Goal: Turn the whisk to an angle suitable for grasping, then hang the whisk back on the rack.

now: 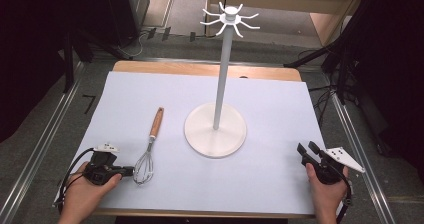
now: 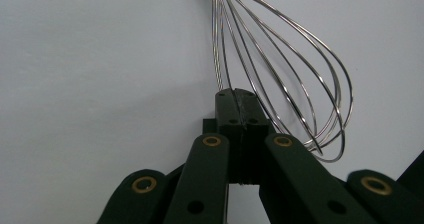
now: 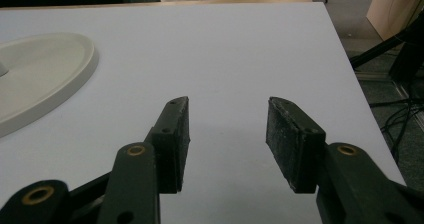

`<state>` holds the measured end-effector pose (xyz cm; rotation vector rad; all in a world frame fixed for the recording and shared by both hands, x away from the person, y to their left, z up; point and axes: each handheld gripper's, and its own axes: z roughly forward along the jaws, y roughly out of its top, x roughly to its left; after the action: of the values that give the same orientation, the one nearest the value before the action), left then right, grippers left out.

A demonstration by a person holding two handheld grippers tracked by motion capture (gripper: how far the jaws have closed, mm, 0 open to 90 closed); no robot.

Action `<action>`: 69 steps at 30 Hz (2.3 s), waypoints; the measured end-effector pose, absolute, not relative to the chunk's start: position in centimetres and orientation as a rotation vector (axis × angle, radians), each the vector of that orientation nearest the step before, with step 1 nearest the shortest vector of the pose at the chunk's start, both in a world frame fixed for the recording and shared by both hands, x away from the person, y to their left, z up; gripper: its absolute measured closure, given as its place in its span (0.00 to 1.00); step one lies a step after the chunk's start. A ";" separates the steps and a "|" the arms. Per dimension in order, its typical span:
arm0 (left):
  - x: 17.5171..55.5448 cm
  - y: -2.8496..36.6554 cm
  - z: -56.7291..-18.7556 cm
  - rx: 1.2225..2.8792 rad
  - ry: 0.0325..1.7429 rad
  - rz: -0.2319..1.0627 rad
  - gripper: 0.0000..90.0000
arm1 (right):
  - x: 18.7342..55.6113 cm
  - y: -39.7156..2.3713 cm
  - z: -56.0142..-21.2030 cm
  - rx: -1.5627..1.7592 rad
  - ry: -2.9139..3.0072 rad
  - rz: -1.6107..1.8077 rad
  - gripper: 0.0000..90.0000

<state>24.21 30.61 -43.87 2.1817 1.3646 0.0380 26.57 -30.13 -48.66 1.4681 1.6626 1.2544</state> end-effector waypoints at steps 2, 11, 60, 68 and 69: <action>24.3 30.5 -43.9 2.183 1.355 0.025 1.00 | 26.6 -30.1 -48.7 1.469 1.663 1.254 0.60; 25.6 30.5 -42.9 2.126 1.445 0.136 0.91 | 26.6 -30.2 -48.7 1.469 1.663 1.259 0.59; 33.9 24.0 -43.0 2.328 1.641 0.049 0.72 | 26.9 -30.2 -48.7 1.481 1.703 1.273 0.57; 34.0 23.5 -42.9 2.394 1.626 0.095 0.79 | 27.0 -30.2 -48.7 1.483 1.711 1.259 0.57; 34.1 23.4 -42.9 2.401 1.625 0.094 0.80 | 27.0 -30.2 -48.7 1.485 1.712 1.259 0.57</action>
<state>34.07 23.45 -42.92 2.4012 1.6255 0.0938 26.99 -30.18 -48.70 1.4845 1.7117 1.2590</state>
